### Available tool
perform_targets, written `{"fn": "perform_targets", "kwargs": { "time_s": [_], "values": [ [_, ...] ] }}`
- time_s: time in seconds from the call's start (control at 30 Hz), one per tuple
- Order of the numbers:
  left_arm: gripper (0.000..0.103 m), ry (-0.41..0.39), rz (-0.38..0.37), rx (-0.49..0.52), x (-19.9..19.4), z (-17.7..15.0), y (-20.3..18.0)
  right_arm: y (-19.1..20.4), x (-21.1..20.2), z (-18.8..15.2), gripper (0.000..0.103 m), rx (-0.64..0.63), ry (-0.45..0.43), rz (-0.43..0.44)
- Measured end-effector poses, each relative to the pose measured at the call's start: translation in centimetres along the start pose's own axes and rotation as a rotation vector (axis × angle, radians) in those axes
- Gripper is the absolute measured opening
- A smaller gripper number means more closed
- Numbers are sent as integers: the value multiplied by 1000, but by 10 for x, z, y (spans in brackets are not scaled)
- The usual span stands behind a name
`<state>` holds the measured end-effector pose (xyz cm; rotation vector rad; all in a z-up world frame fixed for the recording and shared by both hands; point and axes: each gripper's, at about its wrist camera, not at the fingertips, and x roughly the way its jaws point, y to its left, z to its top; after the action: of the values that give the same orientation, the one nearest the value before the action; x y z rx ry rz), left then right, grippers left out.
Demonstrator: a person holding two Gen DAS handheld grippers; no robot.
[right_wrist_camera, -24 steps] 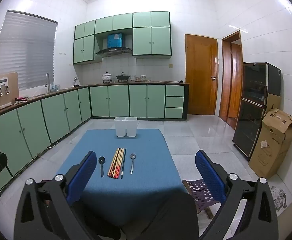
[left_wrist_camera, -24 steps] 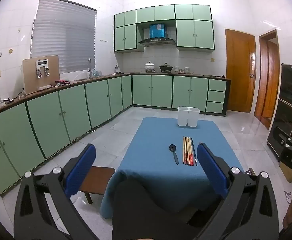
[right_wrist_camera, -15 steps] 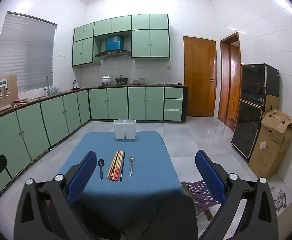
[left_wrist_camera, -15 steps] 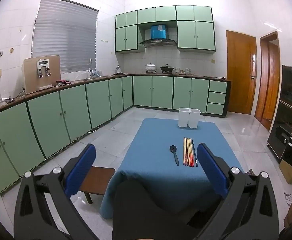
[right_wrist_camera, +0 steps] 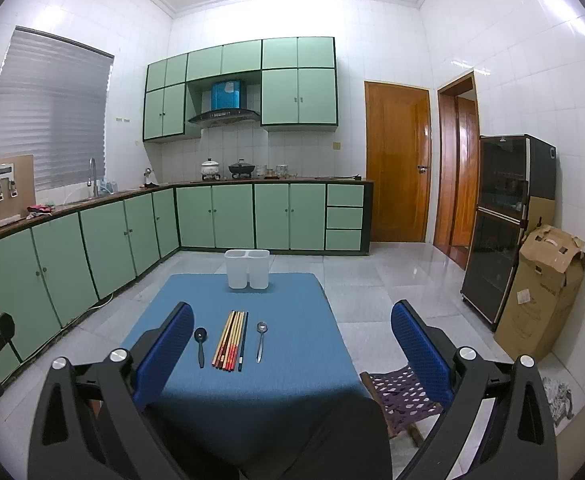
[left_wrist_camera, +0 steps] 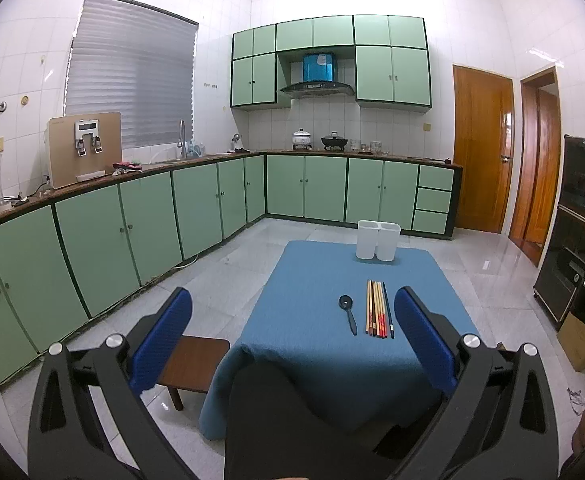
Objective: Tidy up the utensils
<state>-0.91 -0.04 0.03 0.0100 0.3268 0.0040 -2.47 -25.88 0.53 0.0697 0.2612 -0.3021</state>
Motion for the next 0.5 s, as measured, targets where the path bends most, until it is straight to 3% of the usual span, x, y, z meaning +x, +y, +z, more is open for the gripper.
{"fn": "perform_targets", "kwargs": {
  "time_s": [0.5],
  "values": [
    [98, -5, -1, -3, -4, 1, -1, 0, -1, 2, 97, 1, -4, -1]
  ]
}}
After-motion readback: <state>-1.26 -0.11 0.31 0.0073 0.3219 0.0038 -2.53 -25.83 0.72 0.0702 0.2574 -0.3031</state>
